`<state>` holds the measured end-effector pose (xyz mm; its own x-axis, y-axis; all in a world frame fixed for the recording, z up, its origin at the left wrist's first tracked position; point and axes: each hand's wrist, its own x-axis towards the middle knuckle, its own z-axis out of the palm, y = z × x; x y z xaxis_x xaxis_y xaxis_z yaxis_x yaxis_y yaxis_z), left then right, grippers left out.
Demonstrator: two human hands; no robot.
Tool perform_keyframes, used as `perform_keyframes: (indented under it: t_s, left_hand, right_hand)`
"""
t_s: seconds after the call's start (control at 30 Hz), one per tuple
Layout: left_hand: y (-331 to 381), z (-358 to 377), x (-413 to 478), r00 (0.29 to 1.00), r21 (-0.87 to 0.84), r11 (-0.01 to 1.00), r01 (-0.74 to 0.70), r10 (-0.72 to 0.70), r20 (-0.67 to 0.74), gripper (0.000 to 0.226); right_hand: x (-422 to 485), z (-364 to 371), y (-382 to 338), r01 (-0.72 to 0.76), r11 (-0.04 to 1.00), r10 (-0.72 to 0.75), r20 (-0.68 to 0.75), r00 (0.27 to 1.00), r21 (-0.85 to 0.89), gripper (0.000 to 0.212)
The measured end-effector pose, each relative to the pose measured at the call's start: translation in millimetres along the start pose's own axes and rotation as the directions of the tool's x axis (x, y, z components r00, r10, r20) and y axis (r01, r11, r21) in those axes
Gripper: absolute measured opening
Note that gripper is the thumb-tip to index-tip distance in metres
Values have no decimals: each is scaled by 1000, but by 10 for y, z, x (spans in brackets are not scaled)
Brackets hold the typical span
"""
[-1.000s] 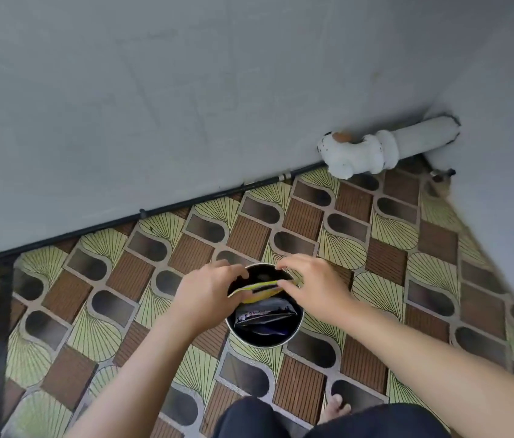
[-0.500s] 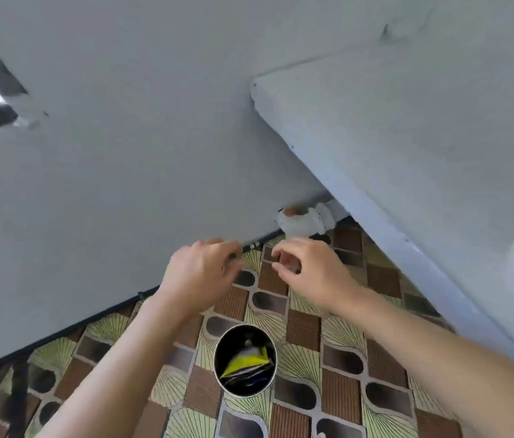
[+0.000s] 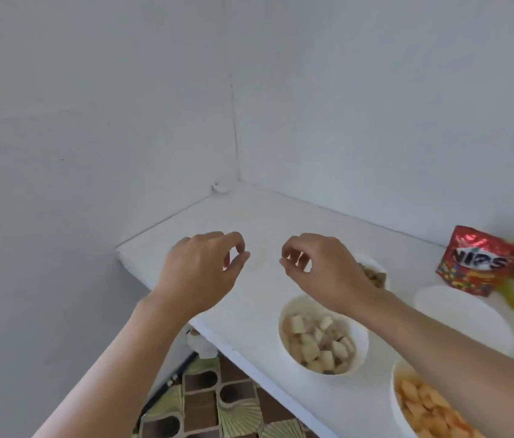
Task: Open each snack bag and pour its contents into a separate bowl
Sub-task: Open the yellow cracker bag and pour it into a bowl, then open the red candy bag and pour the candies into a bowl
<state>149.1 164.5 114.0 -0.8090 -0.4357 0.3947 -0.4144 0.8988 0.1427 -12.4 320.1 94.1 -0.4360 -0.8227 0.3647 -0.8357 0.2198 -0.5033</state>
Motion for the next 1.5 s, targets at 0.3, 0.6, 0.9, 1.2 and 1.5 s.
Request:
perform_keyframes:
  t_s: [0.3, 0.6, 0.9, 1.2, 1.5]
  left_hand:
    - [1132, 517, 1111, 950, -122, 942, -313, 310, -47, 20]
    - [2119, 1290, 2194, 832, -183, 816, -549, 555, -22, 28]
    - [2939, 2114, 2817, 721, -268, 689, -673, 692, -32, 31]
    - [3341, 2828, 2943, 685, -319, 663, -677, 726, 54, 37]
    - [3364, 2923, 2811, 653, -314, 663, -680, 742, 152, 22]
  right_hand:
    - [-288, -991, 914, -263, 944, 208, -261, 943, -199, 6]
    - [-344, -1515, 1833, -583, 759, 413, -479, 774, -289, 3]
    - [-363, -1665, 2579, -746, 534, 531, -530, 661, -397, 13]
    - [-384, -1367, 3303, -754, 425, 532, -536, 655, -500, 25]
    - [-434, -1262, 3412, -750, 447, 531, -531, 661, -487, 30]
